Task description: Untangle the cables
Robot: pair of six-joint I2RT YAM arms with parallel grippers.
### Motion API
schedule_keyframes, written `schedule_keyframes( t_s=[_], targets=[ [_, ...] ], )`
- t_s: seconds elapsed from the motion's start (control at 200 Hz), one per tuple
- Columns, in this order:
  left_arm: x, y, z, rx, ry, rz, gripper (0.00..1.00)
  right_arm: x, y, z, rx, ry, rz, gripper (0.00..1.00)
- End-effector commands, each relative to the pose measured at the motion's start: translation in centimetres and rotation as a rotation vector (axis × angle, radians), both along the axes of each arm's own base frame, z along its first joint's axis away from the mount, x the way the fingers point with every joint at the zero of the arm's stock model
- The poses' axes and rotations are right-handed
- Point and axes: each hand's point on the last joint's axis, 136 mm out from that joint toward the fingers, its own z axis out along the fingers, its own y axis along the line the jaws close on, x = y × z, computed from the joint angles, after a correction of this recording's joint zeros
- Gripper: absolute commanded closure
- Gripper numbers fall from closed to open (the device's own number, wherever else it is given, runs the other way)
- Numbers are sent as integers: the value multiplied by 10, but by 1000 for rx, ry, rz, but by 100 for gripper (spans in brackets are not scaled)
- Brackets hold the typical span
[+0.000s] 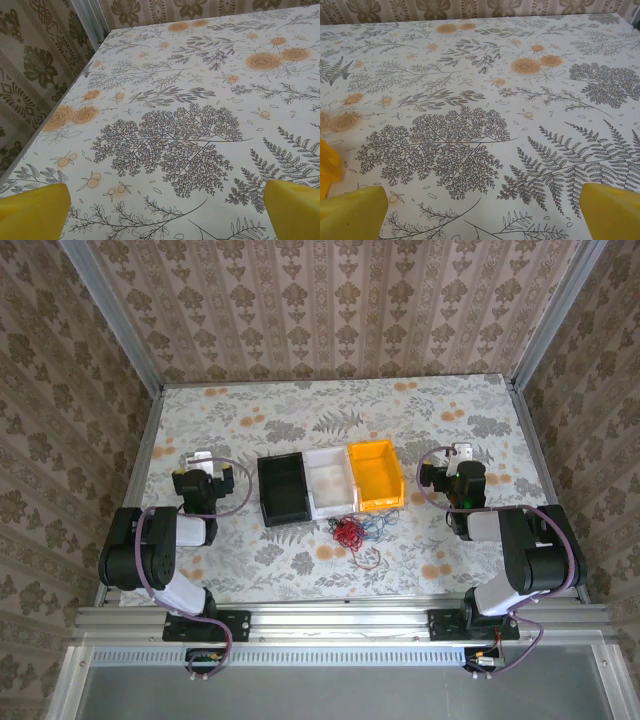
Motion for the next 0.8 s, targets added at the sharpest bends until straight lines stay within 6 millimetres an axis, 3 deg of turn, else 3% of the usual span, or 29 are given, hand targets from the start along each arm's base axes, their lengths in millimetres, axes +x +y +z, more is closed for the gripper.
schedule_keyframes(
  t_s=[0.0,0.795],
  targets=[
    [6,-7,13,16,-44,-26,0,4,3,6,13,-25,18,0],
    [5,-11,14,33,-53,-38,0,4,3,7,12,-26,19,0]
  ],
)
